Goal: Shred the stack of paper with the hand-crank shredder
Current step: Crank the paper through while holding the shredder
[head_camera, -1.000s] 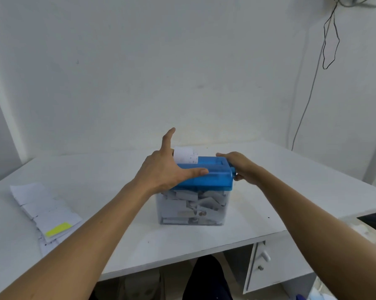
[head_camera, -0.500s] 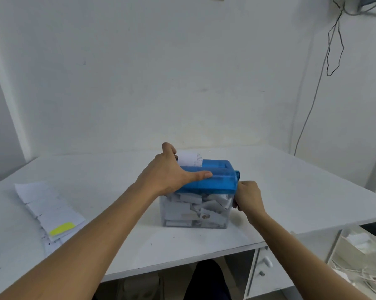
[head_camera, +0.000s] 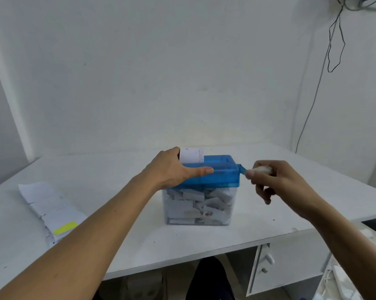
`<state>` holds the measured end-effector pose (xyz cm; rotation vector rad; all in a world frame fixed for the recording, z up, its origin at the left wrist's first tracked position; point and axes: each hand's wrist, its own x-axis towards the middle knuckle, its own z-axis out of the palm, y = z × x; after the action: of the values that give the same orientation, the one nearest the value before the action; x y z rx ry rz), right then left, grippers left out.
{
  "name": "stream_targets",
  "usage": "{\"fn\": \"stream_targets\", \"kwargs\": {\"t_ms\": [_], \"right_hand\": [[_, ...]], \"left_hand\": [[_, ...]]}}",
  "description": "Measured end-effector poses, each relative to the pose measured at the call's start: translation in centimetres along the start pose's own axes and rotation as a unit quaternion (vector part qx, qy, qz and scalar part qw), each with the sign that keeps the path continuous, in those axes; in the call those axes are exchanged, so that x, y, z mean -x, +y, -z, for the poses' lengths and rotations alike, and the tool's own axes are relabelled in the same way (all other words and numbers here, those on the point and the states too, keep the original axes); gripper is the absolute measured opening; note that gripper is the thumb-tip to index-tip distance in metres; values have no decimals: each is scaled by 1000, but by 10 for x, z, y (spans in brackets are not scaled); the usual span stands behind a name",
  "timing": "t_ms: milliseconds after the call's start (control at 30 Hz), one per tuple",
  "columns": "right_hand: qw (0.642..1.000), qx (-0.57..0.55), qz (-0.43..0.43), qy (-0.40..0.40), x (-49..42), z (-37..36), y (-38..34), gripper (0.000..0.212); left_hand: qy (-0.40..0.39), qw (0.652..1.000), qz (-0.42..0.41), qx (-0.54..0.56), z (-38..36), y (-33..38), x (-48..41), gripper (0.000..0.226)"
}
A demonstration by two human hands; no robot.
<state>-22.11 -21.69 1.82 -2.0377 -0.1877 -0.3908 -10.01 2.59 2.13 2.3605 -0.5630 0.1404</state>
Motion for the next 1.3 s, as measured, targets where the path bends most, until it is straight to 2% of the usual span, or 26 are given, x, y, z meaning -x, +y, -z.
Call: {"fn": "stream_targets", "kwargs": {"t_ms": [67,133,233,367,433,567,733,933,1033,1100,1167,1300], "right_hand": [[999,-25,25,30,-13,-1,-1,53],[996,-47,11,81,-37,-4,1,52],[992,3,-45,120,-85,-13,19,39],[983,58,-156,80,-102,-42,69,10],[976,63,-169,122,-88,-55,87,16],[971,59,-132,192,-63,-68,96,40],[973,39,-115,196,-38,-69,87,60],[991,16,-70,116,1,-48,62,54],[994,-98,-18,46,10,-25,40,52],[990,-136,16,21,4,-12,25,45],[992,-116,30,32,-10,-7,17,36],[991,-85,30,95,-48,-7,14,36]], "left_hand": [[-1,1000,-7,10,0,0,-1,108],[-8,1000,-13,13,0,0,0,104],[0,1000,-17,17,-1,-1,1,96],[17,1000,-13,3,-4,0,2,97],[28,1000,-11,-1,-5,1,0,97],[40,999,-7,-4,-8,-3,-2,91],[41,999,-1,-6,-7,-2,-1,94],[33,999,-4,-14,-6,-2,-2,111],[29,999,-5,-16,-5,-3,-3,106],[27,999,-8,-15,-5,-3,-2,103],[27,1000,-9,-10,-5,-3,-1,107],[29,999,-12,-8,-5,-2,-1,117]]}}
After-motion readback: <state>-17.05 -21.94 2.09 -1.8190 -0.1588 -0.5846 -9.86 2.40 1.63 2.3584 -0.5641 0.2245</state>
